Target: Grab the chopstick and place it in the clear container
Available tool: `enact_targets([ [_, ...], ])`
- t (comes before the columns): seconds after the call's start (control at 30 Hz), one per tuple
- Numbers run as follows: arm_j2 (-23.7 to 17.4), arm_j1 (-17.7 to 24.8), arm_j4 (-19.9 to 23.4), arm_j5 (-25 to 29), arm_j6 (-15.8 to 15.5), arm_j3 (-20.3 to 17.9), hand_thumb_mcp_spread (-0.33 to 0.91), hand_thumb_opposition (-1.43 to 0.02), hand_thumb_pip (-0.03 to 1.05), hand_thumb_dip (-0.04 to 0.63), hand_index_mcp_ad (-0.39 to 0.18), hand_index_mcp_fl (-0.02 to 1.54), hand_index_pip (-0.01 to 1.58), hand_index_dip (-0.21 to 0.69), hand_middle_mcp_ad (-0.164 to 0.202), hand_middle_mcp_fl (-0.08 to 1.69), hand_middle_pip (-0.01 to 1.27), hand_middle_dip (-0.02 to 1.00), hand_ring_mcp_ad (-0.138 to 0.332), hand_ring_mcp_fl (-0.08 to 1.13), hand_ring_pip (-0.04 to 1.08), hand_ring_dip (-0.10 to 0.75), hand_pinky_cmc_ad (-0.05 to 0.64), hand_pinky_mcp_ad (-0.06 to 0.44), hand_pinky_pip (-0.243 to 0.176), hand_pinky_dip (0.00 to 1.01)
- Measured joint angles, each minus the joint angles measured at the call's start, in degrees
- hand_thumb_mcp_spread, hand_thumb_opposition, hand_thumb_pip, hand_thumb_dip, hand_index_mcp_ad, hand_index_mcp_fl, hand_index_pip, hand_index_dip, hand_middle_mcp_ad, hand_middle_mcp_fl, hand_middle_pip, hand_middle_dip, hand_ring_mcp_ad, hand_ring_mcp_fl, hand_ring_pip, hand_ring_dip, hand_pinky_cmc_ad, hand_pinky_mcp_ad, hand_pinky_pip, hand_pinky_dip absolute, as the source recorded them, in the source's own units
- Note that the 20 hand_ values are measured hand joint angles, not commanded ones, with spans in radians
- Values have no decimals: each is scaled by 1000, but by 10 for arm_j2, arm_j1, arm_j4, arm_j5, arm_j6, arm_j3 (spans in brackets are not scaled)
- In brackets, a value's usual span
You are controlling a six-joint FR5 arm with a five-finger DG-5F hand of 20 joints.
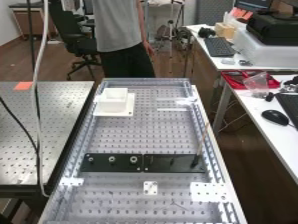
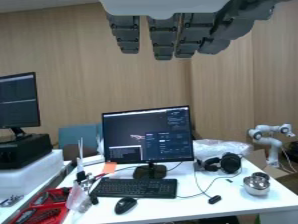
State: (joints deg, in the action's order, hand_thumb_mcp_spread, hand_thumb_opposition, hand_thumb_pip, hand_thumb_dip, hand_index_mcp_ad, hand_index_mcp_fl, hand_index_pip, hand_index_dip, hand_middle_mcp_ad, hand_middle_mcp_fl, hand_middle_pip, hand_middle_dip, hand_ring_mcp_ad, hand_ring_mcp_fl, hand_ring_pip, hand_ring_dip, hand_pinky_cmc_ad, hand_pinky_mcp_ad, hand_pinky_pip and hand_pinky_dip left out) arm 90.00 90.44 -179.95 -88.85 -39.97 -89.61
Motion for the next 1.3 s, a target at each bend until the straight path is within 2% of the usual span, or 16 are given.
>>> enact_targets([
  [0.03, 0, 0, 0, 0, 0, 0, -2, -9, 14, 12, -59, 17, 24, 17, 89, 24, 19, 44, 54, 2, 14, 19, 80, 2, -10, 17],
  [0.07, 0, 1, 0, 0, 0, 0, -2, -9, 14, 12, -58, 14, 24, 17, 93, 12, 19, 44, 37, 0, 14, 19, 66, -7, -12, 17],
  [0.13, 0, 1, 0, 2, 0, 0, 0, -5, 14, 14, -51, 14, 21, 17, 73, 12, 19, 44, 28, 0, 14, 19, 49, -10, -10, 17],
  [0.2, 0, 2, 0, 3, 0, -1, 24, -75, 47, 5, -38, 14, 19, 14, 70, 5, 19, 44, 24, 0, 14, 19, 28, -10, -10, 19],
  [0.27, 0, 2, 0, 2, 0, -1, 75, -239, 168, 12, -28, 14, 19, 10, 70, 12, 54, 44, 42, 0, 17, 16, 66, -7, -10, 26],
  [0.33, 1, 1, 0, -1, 1, -1, 93, -356, 178, 12, -26, 14, 21, 3, 72, 5, 73, 44, 73, 3, 24, 16, 113, 17, -31, 45],
  [0.37, 1, 1, 0, -2, 1, -1, 99, -426, 180, 12, -24, 14, 16, -12, 72, 10, 86, 40, 87, 0, 35, 16, 159, 49, -47, 58],
  [0.43, 1, 1, 0, -1, 1, -1, 99, -489, 199, 12, 0, 10, 23, -10, 72, 5, 87, 44, 122, 5, 40, 16, 199, 65, -61, 61],
  [0.53, 1, 2, 1, 4, 2, -2, 101, -557, 213, 12, 12, 7, 37, -17, 99, 9, 106, 44, 134, 3, 61, 16, 258, 101, -75, 75],
  [0.57, 1, 2, 3, 4, 4, -3, 98, -555, 213, 7, 21, 7, 37, -19, 106, 9, 106, 44, 155, 0, 61, 16, 265, 117, -91, 87],
  [0.63, 2, 1, 4, 1, 6, -4, 99, -572, 213, 5, 21, 5, 42, -19, 103, 9, 106, 44, 171, 0, 58, 16, 278, 127, -96, 91],
  [0.73, 4, 1, 7, 0, 13, -8, 99, -590, 222, 5, 24, 9, 45, -19, 108, 12, 122, 44, 164, 0, 66, 14, 295, 136, -106, 94],
  [0.77, 6, 0, 9, -2, 16, -9, 99, -586, 222, 5, 23, 9, 45, -19, 122, 10, 122, 44, 168, 0, 72, 14, 298, 136, -106, 101],
  [0.93, 8, -1, 13, -3, 24, -14, 103, -604, 222, 3, 37, 10, 52, -21, 120, 10, 124, 44, 168, 0, 72, 14, 316, 129, -120, 101],
  [1.03, 9, -4, 22, -3, 36, -23, 98, -602, 223, 3, 40, 7, 54, -21, 124, 10, 124, 44, 185, 0, 72, 14, 316, 145, -122, 101],
  [1.3, 15, -11, 53, -4, 68, -53, 99, -606, 227, 2, 40, 7, 51, -21, 122, 7, 124, 44, 183, 2, 66, 12, 314, 148, -124, 106],
])
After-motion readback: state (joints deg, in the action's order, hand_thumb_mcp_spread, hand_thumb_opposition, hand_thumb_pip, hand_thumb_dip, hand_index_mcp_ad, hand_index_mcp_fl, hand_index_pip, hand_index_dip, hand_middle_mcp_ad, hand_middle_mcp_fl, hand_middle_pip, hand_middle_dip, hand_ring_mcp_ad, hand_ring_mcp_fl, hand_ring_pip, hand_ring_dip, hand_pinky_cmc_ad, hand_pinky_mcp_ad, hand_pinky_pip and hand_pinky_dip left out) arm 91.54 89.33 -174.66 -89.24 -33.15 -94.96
